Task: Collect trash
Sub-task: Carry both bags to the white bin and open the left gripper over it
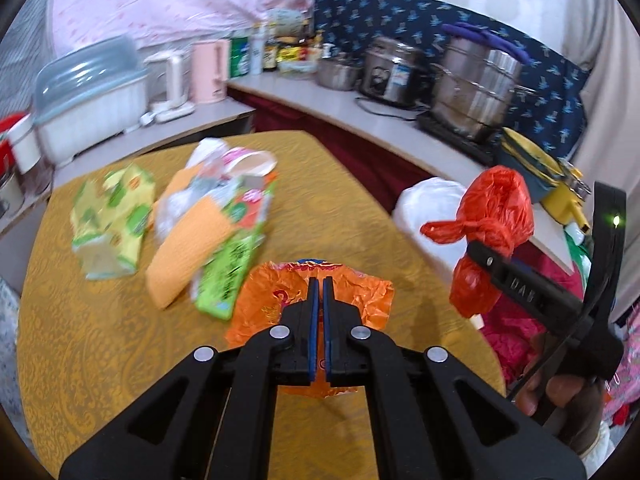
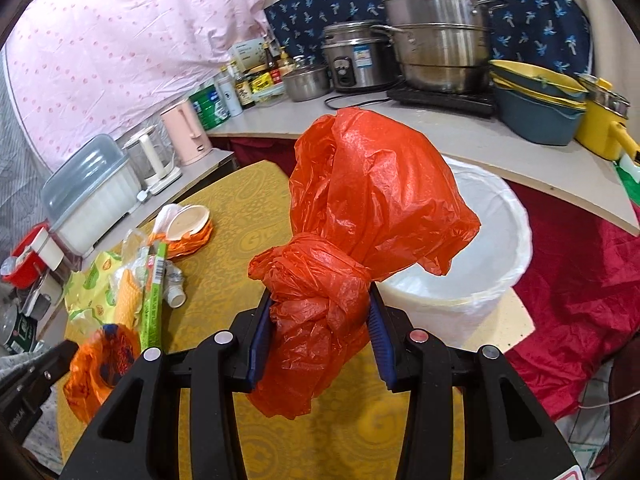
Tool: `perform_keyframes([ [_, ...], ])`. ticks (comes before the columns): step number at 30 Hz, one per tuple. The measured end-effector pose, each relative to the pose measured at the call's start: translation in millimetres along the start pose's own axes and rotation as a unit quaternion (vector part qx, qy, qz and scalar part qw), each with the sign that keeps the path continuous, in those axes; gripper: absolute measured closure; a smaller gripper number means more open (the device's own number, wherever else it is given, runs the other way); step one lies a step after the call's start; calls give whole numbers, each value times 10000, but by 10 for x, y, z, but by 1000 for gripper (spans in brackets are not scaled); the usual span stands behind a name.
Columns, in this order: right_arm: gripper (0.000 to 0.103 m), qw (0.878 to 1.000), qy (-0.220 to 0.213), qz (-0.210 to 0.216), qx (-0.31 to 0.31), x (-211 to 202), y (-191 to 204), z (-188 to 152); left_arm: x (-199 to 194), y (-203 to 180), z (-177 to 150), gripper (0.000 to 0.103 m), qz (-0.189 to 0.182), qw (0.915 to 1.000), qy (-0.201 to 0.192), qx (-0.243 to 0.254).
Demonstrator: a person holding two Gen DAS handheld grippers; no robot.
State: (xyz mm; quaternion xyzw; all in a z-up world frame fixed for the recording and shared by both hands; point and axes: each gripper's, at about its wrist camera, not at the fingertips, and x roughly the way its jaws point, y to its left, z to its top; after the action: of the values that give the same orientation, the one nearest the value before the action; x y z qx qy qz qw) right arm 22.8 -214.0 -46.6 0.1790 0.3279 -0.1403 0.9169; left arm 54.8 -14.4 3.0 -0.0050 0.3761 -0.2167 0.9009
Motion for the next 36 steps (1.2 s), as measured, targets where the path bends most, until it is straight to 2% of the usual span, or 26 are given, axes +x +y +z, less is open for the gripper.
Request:
perform_keyframes([
  [7, 62, 9987, -189, -335, 342, -170, -538, 63, 202, -548, 289, 102, -419, 9984, -72, 363],
  [16, 62, 9938, -264, -748, 775, -232, -1164, 96, 764, -1317, 673, 102, -973, 9926, 23, 728],
  [22, 62, 9905, -184, -921, 1005, -125, -1481, 103, 1254, -1684, 838, 102, -1295, 9878, 290, 810],
  [28, 62, 9892, -102, -979, 1085, 57, -1635, 149, 1739, -1827, 864, 101, -1404, 9849, 709, 723],
  [30, 62, 9892, -89, -971, 1096, 117, -1657, 177, 1850, -1817, 857, 96, -1369, 9854, 762, 661],
  [32, 62, 9893, -75, -954, 1105, 178, -1656, 205, 1927, -1803, 851, 68, -1293, 9865, 790, 622],
  [34, 61, 9897, -65, -925, 1095, 237, -1646, 241, 1942, -1773, 860, 50, -1203, 9885, 707, 578],
  [36, 61, 9902, -59, -886, 1074, 292, -1624, 279, 1920, -1747, 868, 46, -1104, 9902, 583, 626],
])
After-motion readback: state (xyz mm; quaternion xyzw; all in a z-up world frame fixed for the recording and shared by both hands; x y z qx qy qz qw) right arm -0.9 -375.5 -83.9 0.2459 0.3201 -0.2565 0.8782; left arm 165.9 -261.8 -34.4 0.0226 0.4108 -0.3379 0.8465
